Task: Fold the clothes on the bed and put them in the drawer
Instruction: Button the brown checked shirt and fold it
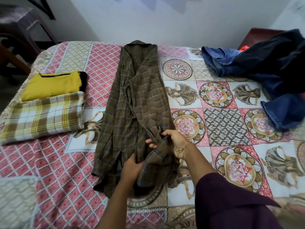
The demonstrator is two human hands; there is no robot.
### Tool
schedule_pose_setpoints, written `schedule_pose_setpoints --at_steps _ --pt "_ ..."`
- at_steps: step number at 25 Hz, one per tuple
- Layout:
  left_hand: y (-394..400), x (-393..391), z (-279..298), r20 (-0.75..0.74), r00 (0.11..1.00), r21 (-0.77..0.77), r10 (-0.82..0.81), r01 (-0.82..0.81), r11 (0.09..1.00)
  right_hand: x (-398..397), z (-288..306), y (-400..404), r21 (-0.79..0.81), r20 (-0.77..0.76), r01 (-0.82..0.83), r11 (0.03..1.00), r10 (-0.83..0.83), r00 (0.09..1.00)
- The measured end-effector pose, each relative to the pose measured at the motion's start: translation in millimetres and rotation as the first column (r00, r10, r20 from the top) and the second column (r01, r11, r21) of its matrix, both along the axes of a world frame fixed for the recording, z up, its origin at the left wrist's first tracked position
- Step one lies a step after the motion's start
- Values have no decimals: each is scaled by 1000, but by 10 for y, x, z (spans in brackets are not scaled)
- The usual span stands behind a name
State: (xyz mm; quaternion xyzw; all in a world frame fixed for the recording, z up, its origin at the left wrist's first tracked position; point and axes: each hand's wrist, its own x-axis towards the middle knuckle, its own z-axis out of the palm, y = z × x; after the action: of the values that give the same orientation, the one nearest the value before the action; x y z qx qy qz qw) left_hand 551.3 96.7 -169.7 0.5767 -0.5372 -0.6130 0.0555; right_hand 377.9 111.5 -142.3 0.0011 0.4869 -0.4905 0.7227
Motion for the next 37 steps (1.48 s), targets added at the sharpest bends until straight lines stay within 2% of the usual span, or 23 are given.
schedule_pose_setpoints --at_steps 1,2,3,4,5,6,7,8,9,11,14,16,18,21,23,25,26,27,29,31,33,35,37 --pt "15 34 -1 254 959 -131 -127 164 978 72 -32 -8 8 17 1 1000 -1 1000" --pt "40 67 -13 464 881 -315 -91 261 912 145 -82 -10 46 -19 -13 999 14 1000" --pt "66 81 -53 514 858 -509 11 295 809 202 -128 -14 93 -85 -25 995 33 996" --pt "127 68 -75 411 904 -675 114 218 704 239 -164 -16 141 -172 -14 990 39 984" --pt "160 40 -36 216 963 -734 161 51 677 253 -191 -13 181 -258 14 983 33 966" --pt "130 -10 48 -2 979 -622 206 -162 766 257 -210 -10 205 -323 38 978 31 946" --pt "93 -57 126 -136 953 -359 272 -303 883 265 -213 -4 207 -347 50 977 26 937" --pt "53 -77 174 -197 928 -98 317 -340 935 275 -206 -8 195 -340 51 979 19 940" --pt "3 -88 232 -205 931 65 301 -294 954 290 -174 -11 172 -311 40 984 16 950" --pt "-111 -126 319 -257 927 185 273 -230 955 315 -125 -51 129 -268 5 992 30 963" --pt "-237 -244 367 -276 846 191 457 -418 888 316 -129 -120 110 -315 36 993 1 949" --pt "-251 -304 376 -142 857 -41 495 -505 862 313 -138 -118 158 -429 67 985 7 903" --pt "-231 -323 371 -25 913 -240 406 -400 885 317 -139 -70 187 -492 40 981 58 869" --pt "-233 -273 306 -130 962 -95 241 -254 962 372 -59 19 114 -428 -139 984 175 887" --pt "-192 -237 328 -192 973 -75 129 -146 986 365 -76 30 153 -584 -278 948 314 748" --pt "-140 -227 302 -188 981 -134 40 -66 989 358 -70 39 197 -744 -269 943 322 585" --pt "-124 -224 299 -183 983 -116 31 -53 992 338 -63 36 196 -747 -237 952 301 592" --pt "-122 -204 308 -182 982 -34 42 -49 998 323 -67 33 167 -692 -200 965 259 674" --pt "-157 -145 333 -295 944 274 146 -63 960 298 -59 68 114 -464 -106 988 147 874" --pt "-139 -80 314 -343 899 487 271 -76 870 224 -48 113 123 -278 -17 992 51 959" --pt "-96 -45 232 -341 903 454 264 -88 887 132 -60 137 160 -246 68 985 -27 969" --pt "-22 -51 184 -342 911 374 229 -91 923 86 -80 115 186 -295 136 973 -77 953" --pt "6 -61 227 -347 902 373 256 -118 920 76 -109 55 240 -430 103 965 10 903"
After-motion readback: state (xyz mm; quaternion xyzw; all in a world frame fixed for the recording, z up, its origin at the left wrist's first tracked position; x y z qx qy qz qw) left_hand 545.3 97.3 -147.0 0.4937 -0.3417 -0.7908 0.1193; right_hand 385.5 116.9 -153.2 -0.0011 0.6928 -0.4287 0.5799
